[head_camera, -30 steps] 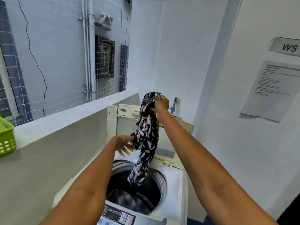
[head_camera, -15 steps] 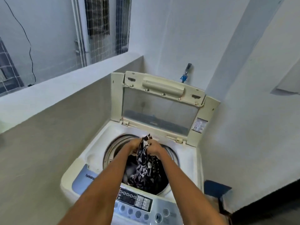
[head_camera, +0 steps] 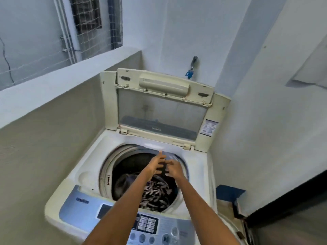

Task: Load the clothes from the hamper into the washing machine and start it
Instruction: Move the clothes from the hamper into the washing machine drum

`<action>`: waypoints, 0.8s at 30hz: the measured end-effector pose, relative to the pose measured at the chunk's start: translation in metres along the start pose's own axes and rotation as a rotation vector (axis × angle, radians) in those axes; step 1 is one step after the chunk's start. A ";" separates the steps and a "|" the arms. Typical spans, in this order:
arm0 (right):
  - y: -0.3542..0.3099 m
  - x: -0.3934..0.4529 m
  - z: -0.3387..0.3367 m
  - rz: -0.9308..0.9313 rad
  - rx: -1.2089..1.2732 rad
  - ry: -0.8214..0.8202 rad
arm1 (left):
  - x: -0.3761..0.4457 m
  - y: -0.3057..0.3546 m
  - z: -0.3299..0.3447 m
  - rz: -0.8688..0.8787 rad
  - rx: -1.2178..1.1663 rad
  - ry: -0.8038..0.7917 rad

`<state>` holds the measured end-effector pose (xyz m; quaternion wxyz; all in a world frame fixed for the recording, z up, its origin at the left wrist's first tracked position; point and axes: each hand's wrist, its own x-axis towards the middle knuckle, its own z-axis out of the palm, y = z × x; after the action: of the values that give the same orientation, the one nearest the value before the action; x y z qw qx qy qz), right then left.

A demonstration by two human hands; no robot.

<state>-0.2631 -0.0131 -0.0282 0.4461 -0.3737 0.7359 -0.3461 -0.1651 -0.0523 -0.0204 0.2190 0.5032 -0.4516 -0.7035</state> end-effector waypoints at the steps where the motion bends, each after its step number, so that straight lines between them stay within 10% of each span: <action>1: -0.005 -0.009 -0.019 -0.014 0.057 0.046 | -0.004 0.010 0.019 0.040 -0.008 -0.022; 13: 0.118 -0.100 -0.244 0.091 0.177 0.326 | -0.036 -0.006 0.282 0.125 0.381 -0.323; 24: 0.389 -0.055 -0.230 0.507 0.237 0.192 | 0.053 -0.267 0.375 -0.157 0.568 -0.251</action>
<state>-0.5497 0.2622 -0.2507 0.4873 -0.0890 0.7990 -0.3408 -0.4872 0.1952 -0.2439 -0.0427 0.4869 -0.6130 -0.6207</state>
